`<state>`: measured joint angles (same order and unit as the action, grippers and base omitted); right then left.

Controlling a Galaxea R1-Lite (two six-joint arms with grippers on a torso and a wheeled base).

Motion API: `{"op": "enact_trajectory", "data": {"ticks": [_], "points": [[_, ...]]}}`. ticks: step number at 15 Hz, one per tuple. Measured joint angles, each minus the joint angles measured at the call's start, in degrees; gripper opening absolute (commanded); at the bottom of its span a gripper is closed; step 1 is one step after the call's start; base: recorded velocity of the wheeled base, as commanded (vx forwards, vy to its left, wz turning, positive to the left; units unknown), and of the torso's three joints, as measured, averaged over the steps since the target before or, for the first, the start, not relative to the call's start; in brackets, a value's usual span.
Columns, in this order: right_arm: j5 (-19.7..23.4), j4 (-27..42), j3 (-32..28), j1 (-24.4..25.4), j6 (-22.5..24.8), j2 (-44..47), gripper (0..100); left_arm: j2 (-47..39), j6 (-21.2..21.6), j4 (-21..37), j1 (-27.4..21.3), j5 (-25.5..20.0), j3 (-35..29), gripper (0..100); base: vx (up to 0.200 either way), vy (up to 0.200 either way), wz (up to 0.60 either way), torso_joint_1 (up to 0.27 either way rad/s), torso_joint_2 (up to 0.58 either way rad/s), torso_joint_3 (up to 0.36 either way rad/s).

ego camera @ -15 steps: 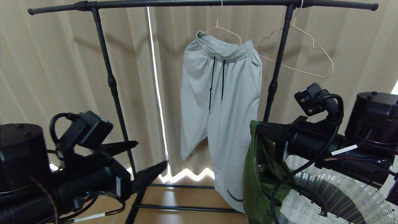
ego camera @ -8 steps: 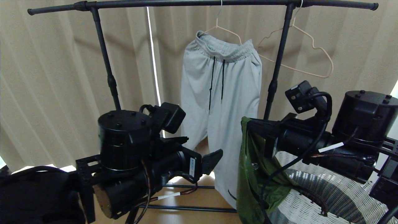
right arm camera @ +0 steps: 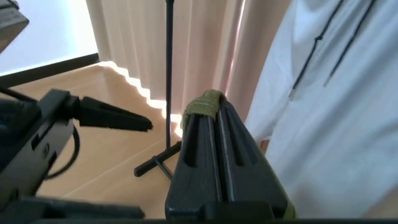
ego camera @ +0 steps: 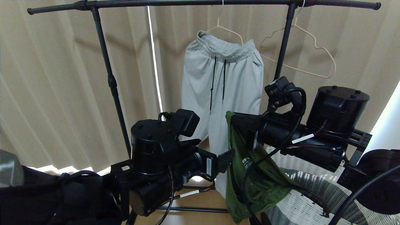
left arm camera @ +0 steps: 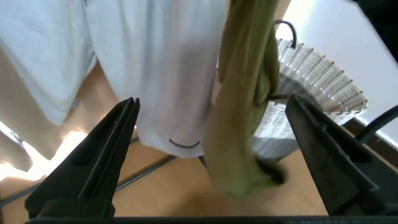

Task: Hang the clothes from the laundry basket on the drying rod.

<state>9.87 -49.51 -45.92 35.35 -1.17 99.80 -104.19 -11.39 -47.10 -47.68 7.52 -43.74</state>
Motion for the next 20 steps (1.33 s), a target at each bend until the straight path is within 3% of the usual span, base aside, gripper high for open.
{"op": "enact_trajectory", "data": {"ticks": [3, 7, 12, 17, 20], "points": [[-0.11, 0.11, -0.1, 0.04, 0.02, 0.41, 0, -1.97, -0.38, -3.83, 0.24, 0.49, -0.05, 100, 0.0, 0.0, 0.0, 0.0, 0.0, 0.0], [-0.13, 0.05, 0.3, 0.04, 0.05, 0.44, 0, -3.94, -0.38, -4.86, 1.51, 3.28, 1.51, 100, 0.0, 0.0, 0.0, 0.0, 0.0, 0.0], [-0.09, 0.05, -0.44, 0.04, 0.02, 0.61, 0, -4.71, -0.27, -4.88, 2.32, 2.71, 2.84, 100, 0.0, 0.0, 0.0, 0.0, 0.0, 0.0], [0.02, -0.02, -1.79, 0.63, -0.02, 1.11, 0, -2.5, -0.32, -4.77, -0.06, 0.02, 8.46, 100, 0.0, 0.0, 0.0, 0.0, 0.0, 0.0], [0.02, -0.04, -2.32, 1.68, -0.05, 1.07, 0, -3.36, -0.62, -5.34, -0.69, 0.24, 7.97, 100, 0.0, 0.0, 0.0, 0.0, 0.0, 0.0]]}}
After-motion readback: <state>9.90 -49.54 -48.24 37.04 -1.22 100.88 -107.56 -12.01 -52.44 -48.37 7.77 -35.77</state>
